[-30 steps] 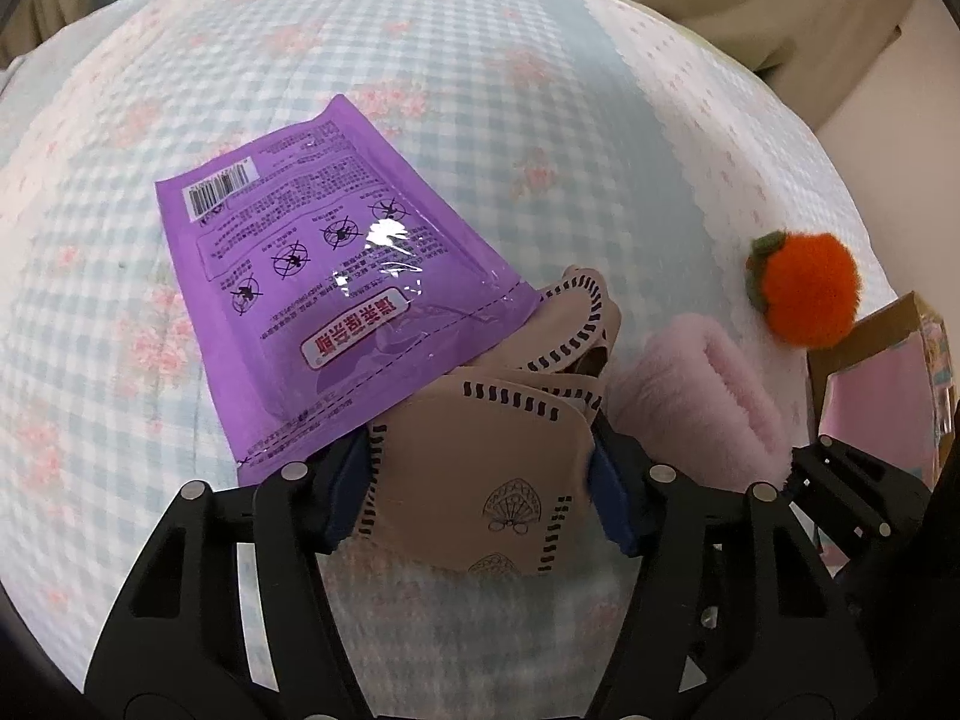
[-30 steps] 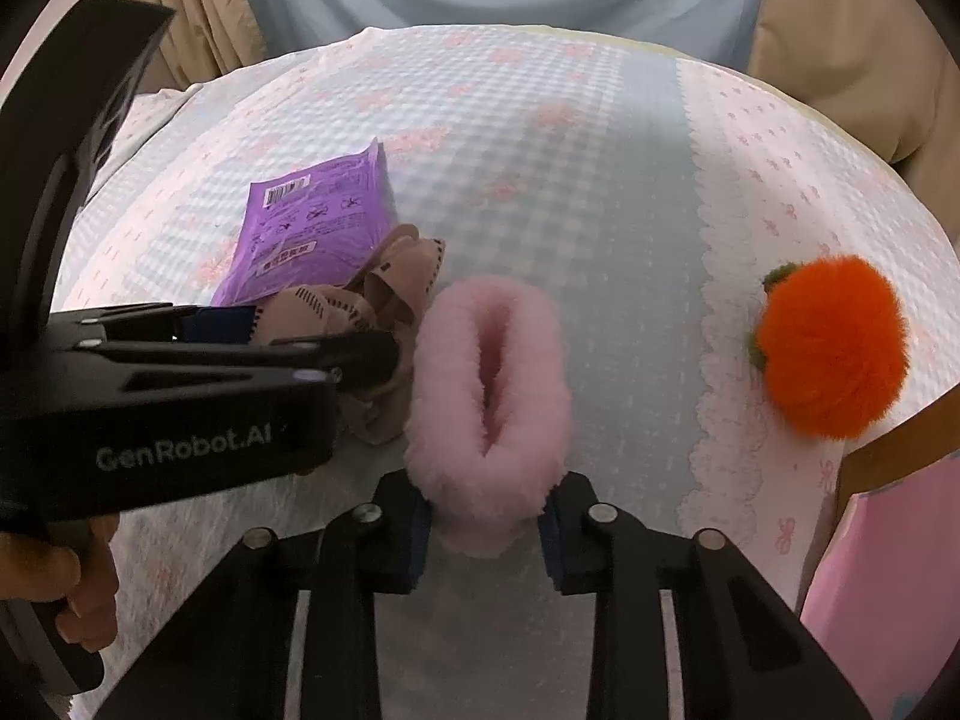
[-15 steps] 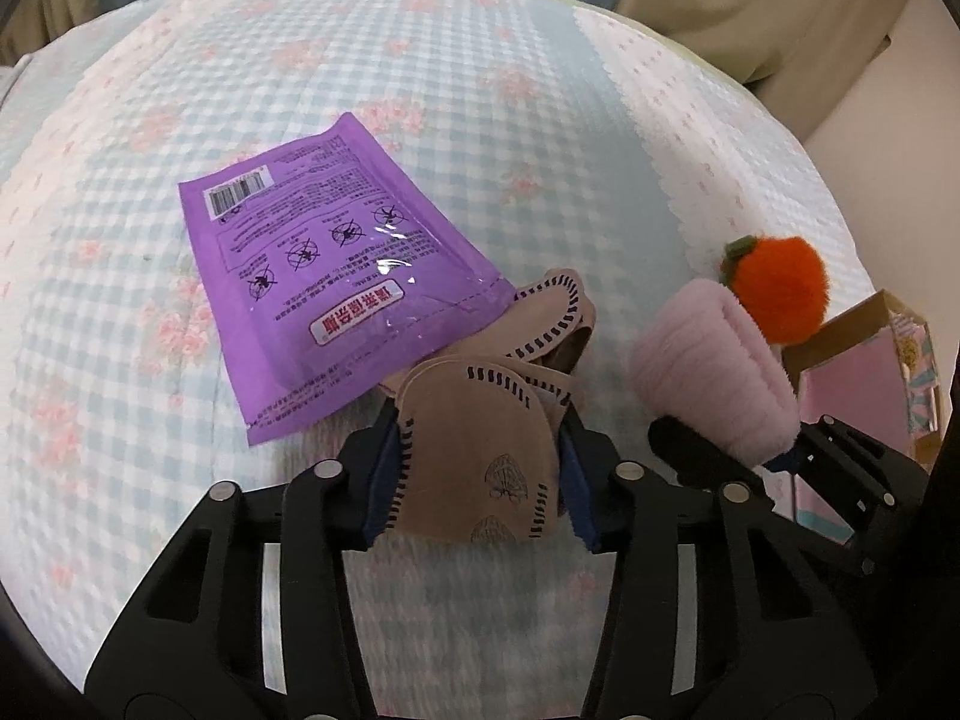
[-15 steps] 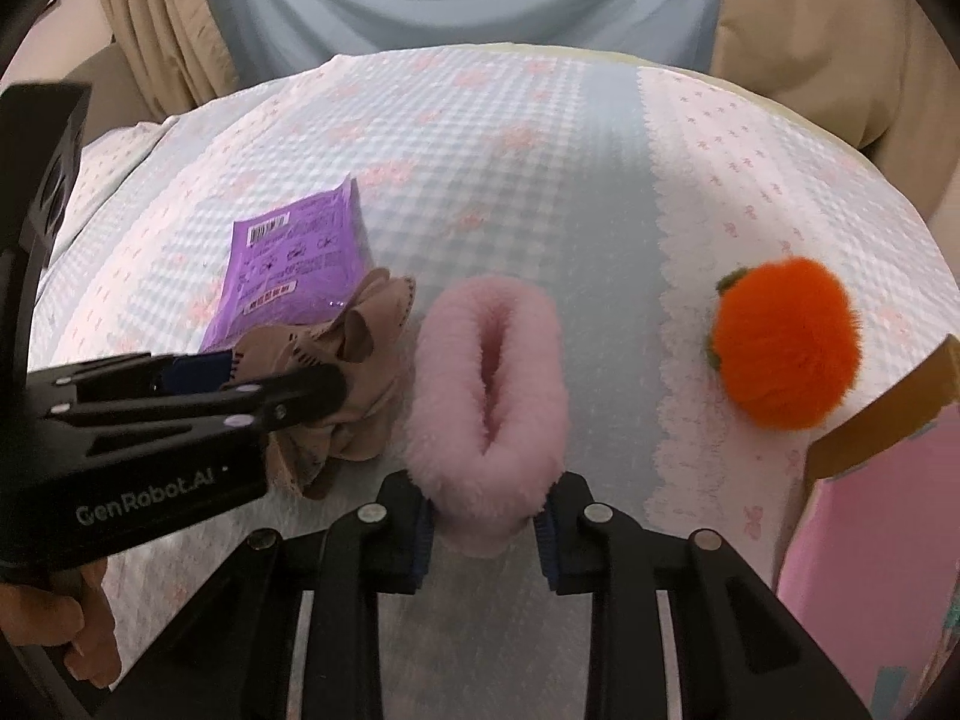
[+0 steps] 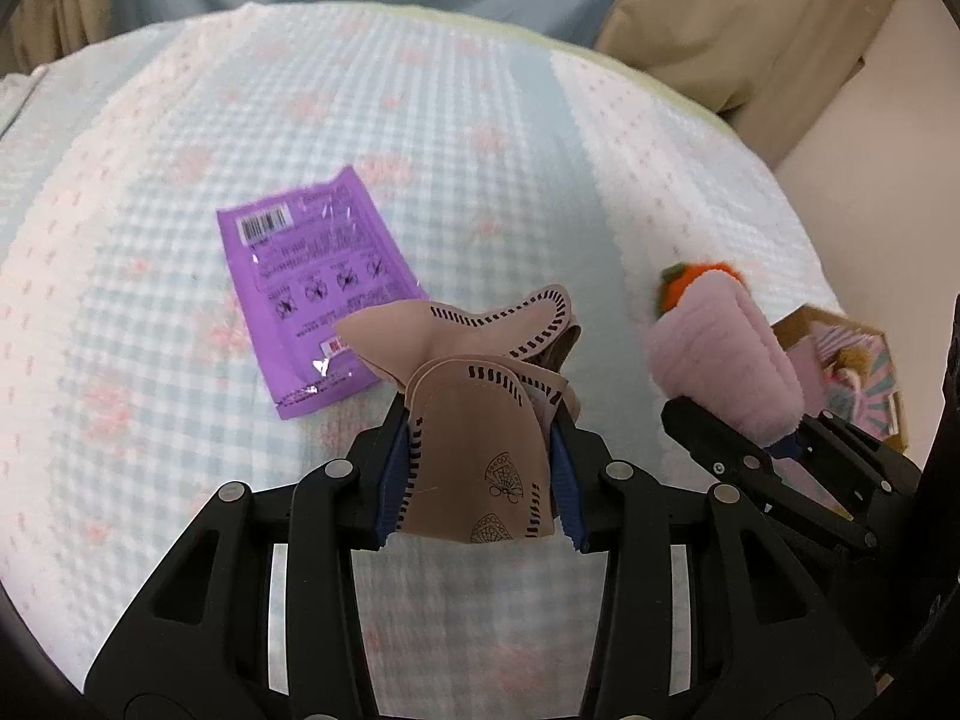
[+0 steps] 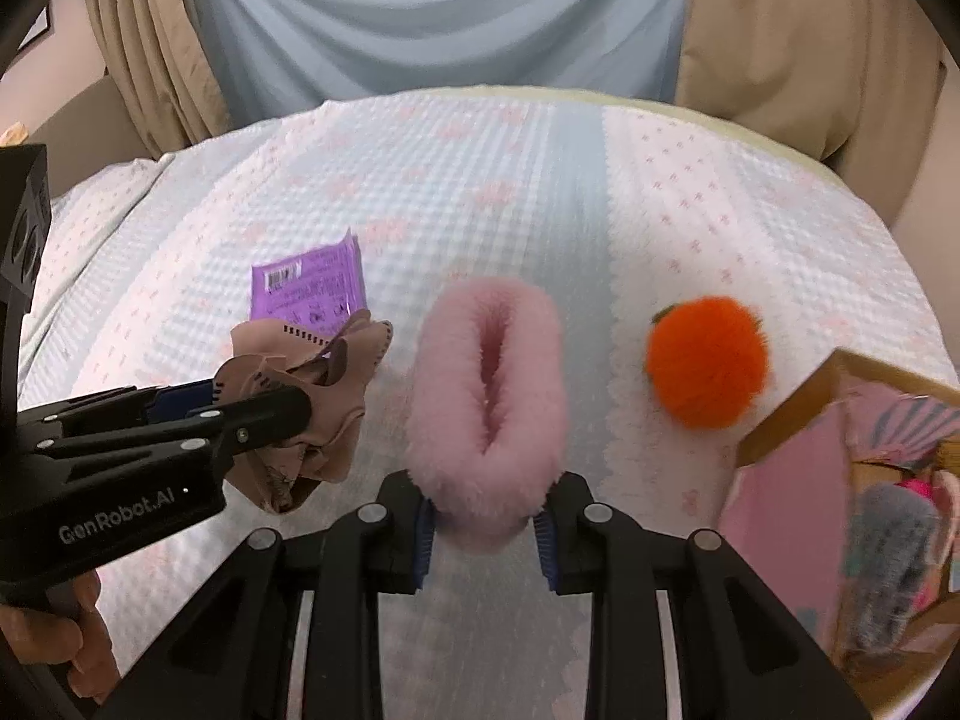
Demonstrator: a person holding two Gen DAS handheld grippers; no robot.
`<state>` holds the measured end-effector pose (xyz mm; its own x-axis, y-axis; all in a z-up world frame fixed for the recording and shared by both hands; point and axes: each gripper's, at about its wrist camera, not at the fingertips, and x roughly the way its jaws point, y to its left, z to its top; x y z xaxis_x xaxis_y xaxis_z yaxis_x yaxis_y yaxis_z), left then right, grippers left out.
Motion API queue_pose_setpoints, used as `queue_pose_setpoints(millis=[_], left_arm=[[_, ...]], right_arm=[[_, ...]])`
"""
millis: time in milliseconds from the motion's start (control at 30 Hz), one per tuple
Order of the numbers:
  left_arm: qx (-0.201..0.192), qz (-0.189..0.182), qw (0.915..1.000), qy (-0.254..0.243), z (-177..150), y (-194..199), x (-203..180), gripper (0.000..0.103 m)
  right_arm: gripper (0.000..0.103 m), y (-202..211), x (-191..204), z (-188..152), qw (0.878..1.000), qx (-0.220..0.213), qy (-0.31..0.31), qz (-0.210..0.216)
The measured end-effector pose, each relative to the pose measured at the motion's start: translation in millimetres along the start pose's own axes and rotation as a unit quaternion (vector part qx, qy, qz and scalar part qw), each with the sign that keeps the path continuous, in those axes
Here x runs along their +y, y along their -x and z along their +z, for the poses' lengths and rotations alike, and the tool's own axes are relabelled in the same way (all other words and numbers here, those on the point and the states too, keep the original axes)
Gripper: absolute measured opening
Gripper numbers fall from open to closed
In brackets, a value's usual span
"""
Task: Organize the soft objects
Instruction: 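Carry the mask and hair tie into the box with both tools and release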
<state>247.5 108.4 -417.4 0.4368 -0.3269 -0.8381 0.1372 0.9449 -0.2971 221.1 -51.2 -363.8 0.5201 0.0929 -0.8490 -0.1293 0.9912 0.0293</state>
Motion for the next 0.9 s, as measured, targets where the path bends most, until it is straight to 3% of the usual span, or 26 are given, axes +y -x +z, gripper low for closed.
queue_pose_setpoints(millis=[267,500,733,900], left_arm=[[-0.042,0.009,0.9991,-0.008,22,77,-35,0.038],[-0.08,0.023,0.9961,-0.03,42,153,-95,0.038],[-0.101,0.02,0.9941,-0.032,40,203,-182,0.038],[-0.116,0.016,0.9927,-0.028,31,213,-242,0.038]], right_arm=[[0.025,87,-10,27,0.999,-0.039,-0.011,-0.008],[0.025,181,-39,41,0.997,-0.069,-0.018,-0.01],[0.025,258,-104,32,0.997,-0.078,-0.016,-0.021],[0.025,284,-164,27,0.996,-0.075,-0.021,-0.034]])
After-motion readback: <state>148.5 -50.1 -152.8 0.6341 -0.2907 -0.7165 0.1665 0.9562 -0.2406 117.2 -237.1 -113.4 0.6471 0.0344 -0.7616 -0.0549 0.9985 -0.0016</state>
